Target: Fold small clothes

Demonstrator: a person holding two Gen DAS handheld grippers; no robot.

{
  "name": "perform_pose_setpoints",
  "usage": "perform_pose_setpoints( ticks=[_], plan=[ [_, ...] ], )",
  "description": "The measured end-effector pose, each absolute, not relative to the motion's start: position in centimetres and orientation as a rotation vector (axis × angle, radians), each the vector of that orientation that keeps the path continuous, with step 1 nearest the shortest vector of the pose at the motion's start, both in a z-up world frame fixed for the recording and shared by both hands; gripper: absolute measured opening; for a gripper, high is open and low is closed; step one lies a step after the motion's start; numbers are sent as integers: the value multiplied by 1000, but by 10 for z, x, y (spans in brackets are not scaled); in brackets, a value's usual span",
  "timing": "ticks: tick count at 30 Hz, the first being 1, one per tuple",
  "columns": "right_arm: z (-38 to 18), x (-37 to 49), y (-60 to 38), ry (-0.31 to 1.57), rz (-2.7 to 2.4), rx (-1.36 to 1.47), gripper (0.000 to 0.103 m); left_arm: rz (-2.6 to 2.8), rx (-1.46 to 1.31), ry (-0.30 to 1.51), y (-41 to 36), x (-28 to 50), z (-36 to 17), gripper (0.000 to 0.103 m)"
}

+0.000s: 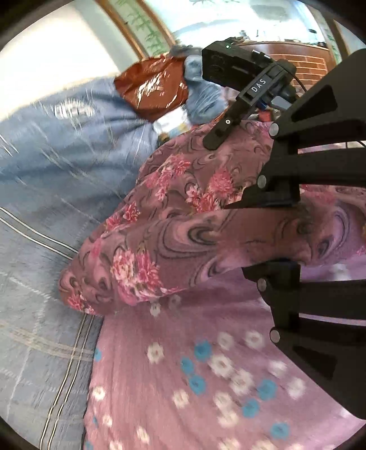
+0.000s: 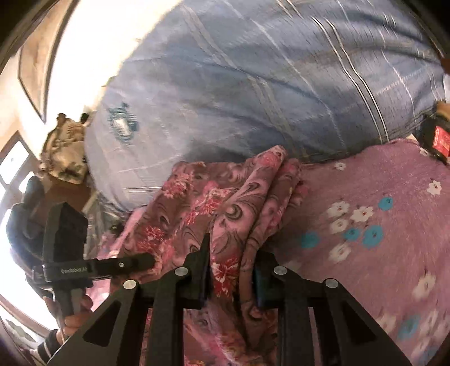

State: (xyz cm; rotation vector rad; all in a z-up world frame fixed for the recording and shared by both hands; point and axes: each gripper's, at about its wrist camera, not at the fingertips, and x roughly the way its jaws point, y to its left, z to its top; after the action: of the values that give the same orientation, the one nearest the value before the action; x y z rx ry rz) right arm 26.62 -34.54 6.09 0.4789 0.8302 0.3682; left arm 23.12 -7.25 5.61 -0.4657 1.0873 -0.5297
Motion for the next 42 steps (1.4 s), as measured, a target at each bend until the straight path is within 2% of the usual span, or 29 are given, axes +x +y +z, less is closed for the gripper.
perform_pose_setpoints(
  ticks=[7, 12, 14, 16, 18, 20, 22, 25, 28, 31, 33, 35, 37, 38, 40, 42],
  plan=[
    [81, 207, -285, 815, 480, 506, 24, -503, -443, 1051, -5, 149, 74, 24],
    [53, 181, -235, 884, 543, 511, 25, -439, -441, 1110, 26, 117, 38, 24],
    [37, 178, -223, 911, 537, 504, 25, -391, -442, 1153, 33, 114, 9, 29],
    [21, 173, -217, 935, 511, 482, 25, -359, -463, 1179, 40, 116, -17, 39],
    [3, 174, -214, 945, 467, 434, 31, -393, -514, 1159, 48, 118, -28, 46],
    [-12, 174, -218, 956, 437, 424, 43, -416, -525, 1152, 51, 117, -27, 47],
    [-15, 174, -228, 955, 438, 491, 43, -417, -474, 1152, 58, 112, -18, 49],
    [-2, 172, -236, 967, 394, 515, 46, -437, -442, 1079, 70, 103, 10, 47],
    [29, 173, -233, 861, 360, 454, 48, -429, -388, 972, 63, 116, 47, 48],
    [51, 193, -199, 813, 403, 290, 41, -382, -274, 953, 36, 152, 57, 53],
    [51, 211, -174, 823, 410, 176, 28, -330, -206, 976, 30, 171, 47, 53],
    [41, 223, -166, 842, 400, 136, 26, -259, -145, 1025, 23, 194, 26, 53],
    [22, 238, -171, 890, 359, 126, 22, -213, -115, 1097, 20, 212, -3, 59],
    [6, 248, -176, 944, 321, 118, 17, -218, -129, 1101, 21, 215, -11, 63],
    [-9, 254, -187, 946, 337, 180, 17, -203, -98, 1053, 18, 214, -8, 64],
    [-11, 256, -198, 952, 338, 247, 4, -192, -69, 1047, 16, 212, -6, 64]
  ],
)
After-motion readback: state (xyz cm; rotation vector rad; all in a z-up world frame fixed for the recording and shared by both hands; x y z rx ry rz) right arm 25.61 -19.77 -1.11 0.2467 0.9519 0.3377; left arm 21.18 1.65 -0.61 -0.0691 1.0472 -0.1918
